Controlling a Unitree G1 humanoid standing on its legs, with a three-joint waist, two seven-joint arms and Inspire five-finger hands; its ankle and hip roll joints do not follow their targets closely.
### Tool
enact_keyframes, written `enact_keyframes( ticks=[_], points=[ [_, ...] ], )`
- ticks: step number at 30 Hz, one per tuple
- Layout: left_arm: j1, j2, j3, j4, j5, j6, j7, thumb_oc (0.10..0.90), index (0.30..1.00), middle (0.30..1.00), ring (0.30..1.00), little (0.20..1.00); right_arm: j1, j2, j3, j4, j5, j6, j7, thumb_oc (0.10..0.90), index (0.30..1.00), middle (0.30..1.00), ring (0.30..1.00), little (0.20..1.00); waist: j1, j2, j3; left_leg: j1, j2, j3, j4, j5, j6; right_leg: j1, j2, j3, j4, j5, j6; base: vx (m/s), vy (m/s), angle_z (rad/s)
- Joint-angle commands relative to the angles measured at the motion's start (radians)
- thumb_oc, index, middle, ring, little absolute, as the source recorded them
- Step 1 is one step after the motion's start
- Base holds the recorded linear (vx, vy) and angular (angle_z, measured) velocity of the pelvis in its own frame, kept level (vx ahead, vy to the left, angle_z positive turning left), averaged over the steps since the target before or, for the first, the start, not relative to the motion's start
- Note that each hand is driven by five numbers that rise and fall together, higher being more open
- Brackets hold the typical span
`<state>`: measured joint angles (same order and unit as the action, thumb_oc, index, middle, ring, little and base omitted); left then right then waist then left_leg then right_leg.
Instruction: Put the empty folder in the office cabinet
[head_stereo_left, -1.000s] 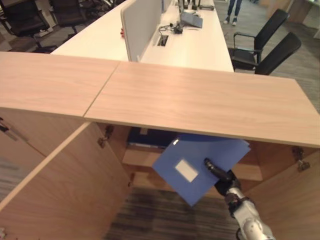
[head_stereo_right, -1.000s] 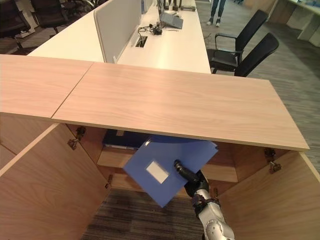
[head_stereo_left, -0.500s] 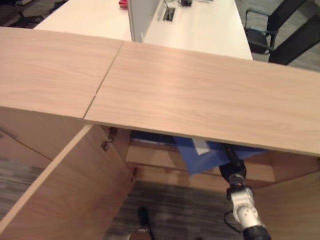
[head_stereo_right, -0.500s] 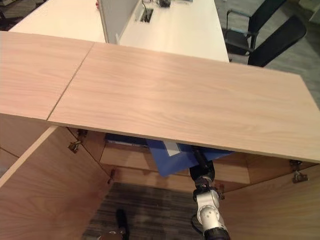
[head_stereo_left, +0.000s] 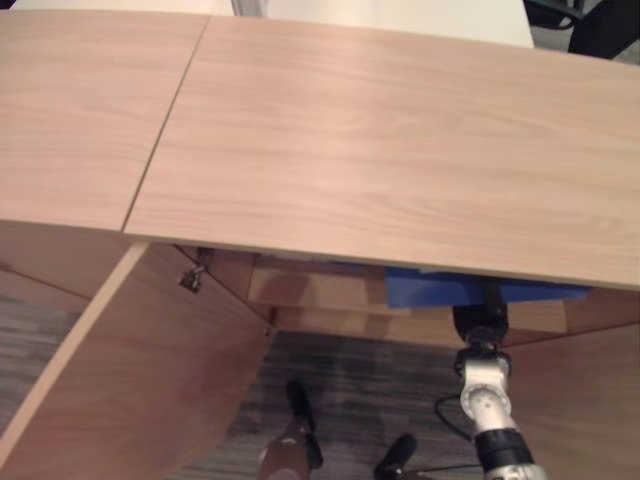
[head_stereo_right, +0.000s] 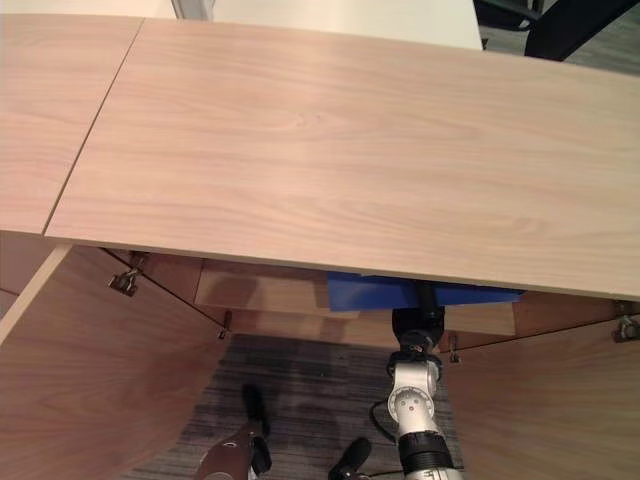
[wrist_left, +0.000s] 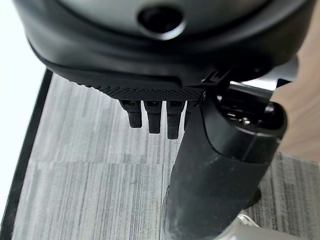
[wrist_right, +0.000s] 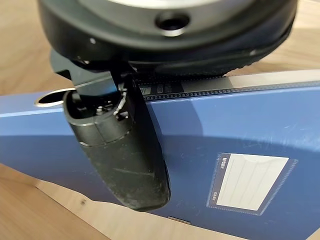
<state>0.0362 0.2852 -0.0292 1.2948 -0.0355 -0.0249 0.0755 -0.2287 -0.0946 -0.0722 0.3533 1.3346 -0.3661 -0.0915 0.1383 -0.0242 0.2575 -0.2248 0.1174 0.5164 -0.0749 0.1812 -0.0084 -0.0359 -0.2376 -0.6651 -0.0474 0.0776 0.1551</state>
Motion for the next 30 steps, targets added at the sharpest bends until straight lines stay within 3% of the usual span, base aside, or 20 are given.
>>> enact_keyframes(
  ticks=[1, 4, 9, 18, 27, 30],
  points=[
    [0.048, 0.014, -0.045, 0.073, -0.05, 0.0, 0.037, 0.8, 0.9, 0.9, 0.9, 0.9, -0.116, -0.007, -0.097, -0.144, -0.021, -0.132, 0.035, 0.4, 0.3, 0.3, 0.3, 0.3, -0.008, 0.012, 0.041, 0.062, 0.015, -0.011, 0.039, -0.091, -0.058, -0.133, -0.017, -0.003, 0.108, 0.023, -0.027, -0.08, 0.034, -0.03],
    [0.037, 0.003, -0.071, 0.055, -0.055, 0.0, 0.039, 0.8, 0.9, 0.9, 0.9, 0.9, -0.124, 0.007, -0.135, -0.176, -0.013, -0.169, 0.021, 0.4, 0.3, 0.3, 0.3, 0.3, -0.019, 0.031, 0.081, 0.041, 0.012, -0.015, 0.067, -0.102, -0.053, -0.162, -0.038, 0.0, 0.145, 0.014, -0.03, -0.1, 0.018, 0.0],
    [0.023, -0.01, -0.131, 0.02, -0.081, -0.006, 0.032, 0.8, 0.9, 0.9, 0.9, 0.9, -0.226, -0.084, -0.148, -0.177, -0.073, -0.201, -0.038, 0.4, 0.3, 0.3, 0.3, 0.3, -0.024, 0.06, 0.157, -0.043, 0.02, -0.016, 0.188, -0.15, -0.04, -0.241, -0.089, 0.021, 0.259, -0.023, -0.041, -0.13, 0.0, 0.0],
    [0.028, -0.005, -0.222, -0.037, -0.119, -0.005, 0.0, 0.8, 0.9, 0.9, 0.9, 0.9, -0.365, -0.189, -0.147, -0.195, -0.137, -0.214, -0.098, 0.4, 0.3, 0.3, 0.3, 0.3, -0.037, 0.104, 0.196, -0.258, 0.083, -0.022, 0.478, -0.267, -0.003, -0.398, -0.173, 0.047, 0.467, -0.112, -0.079, -0.08, -0.012, -0.01],
    [0.04, 0.027, -0.305, -0.122, -0.156, 0.005, -0.02, 0.8, 0.9, 0.9, 0.9, 0.9, -0.564, -0.357, -0.07, -0.173, -0.212, -0.185, -0.138, 0.4, 0.3, 0.3, 0.3, 0.3, -0.027, 0.114, 0.216, -0.42, 0.133, -0.02, 0.656, -0.332, 0.021, -0.556, -0.213, 0.076, 0.622, -0.186, -0.114, -0.04, 0.001, -0.08],
    [0.036, 0.021, -0.335, -0.147, -0.156, -0.01, -0.009, 0.8, 0.9, 0.9, 0.9, 0.9, -0.605, -0.367, -0.033, -0.195, -0.235, -0.178, -0.147, 0.4, 0.3, 0.3, 0.3, 0.3, -0.027, 0.106, 0.236, -0.466, 0.145, -0.026, 0.694, -0.347, 0.029, -0.592, -0.226, 0.076, 0.661, -0.21, -0.13, -0.05, -0.024, -0.08]
  ],
)
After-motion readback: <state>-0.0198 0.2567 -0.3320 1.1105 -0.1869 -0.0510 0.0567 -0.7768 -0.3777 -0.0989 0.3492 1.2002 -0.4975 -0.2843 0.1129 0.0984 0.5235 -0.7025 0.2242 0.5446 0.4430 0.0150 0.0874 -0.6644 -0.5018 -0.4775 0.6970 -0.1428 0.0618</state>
